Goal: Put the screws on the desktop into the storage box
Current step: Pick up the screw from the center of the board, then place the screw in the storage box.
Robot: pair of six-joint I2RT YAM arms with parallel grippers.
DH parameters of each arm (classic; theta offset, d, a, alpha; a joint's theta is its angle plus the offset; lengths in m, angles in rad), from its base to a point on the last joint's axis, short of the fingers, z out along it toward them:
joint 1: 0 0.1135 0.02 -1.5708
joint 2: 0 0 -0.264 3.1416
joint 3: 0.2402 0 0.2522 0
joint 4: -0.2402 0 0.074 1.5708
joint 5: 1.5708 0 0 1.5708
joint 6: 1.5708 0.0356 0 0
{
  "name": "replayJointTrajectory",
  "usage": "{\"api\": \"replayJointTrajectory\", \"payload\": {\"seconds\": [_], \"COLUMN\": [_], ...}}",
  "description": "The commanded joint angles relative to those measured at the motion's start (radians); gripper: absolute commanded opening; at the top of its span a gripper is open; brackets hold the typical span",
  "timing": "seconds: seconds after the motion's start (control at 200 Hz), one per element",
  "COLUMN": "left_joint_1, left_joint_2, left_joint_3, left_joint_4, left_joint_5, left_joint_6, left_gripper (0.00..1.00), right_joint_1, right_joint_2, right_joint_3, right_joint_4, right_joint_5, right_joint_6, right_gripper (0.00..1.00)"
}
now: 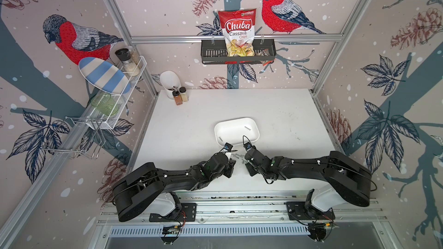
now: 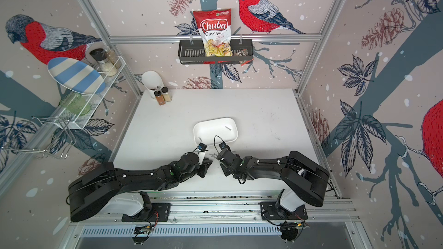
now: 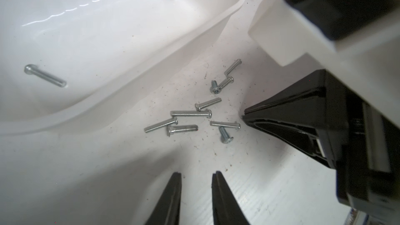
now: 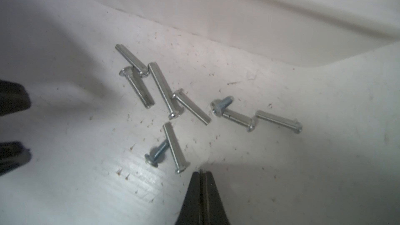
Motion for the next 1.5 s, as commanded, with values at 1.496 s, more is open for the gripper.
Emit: {"api": "replayJointTrajectory", "payload": {"seconds": [1.496], "left_joint_1": [-0.063], "left_joint_2": [0.361], "left_joint_3": [0.201], "left_joint_4": [0.048], "left_joint_5": [-0.018], "left_joint_6": [0.008], "left_gripper": [0.23], "right_joint_1": [-0.29], "right_joint_2": [0.317], "right_joint_3": [0.48], "right_joint_4": [-0.149], "right_joint_5": [0.03], "right_joint_6": [-0.236], "right_gripper": [0.2]}}
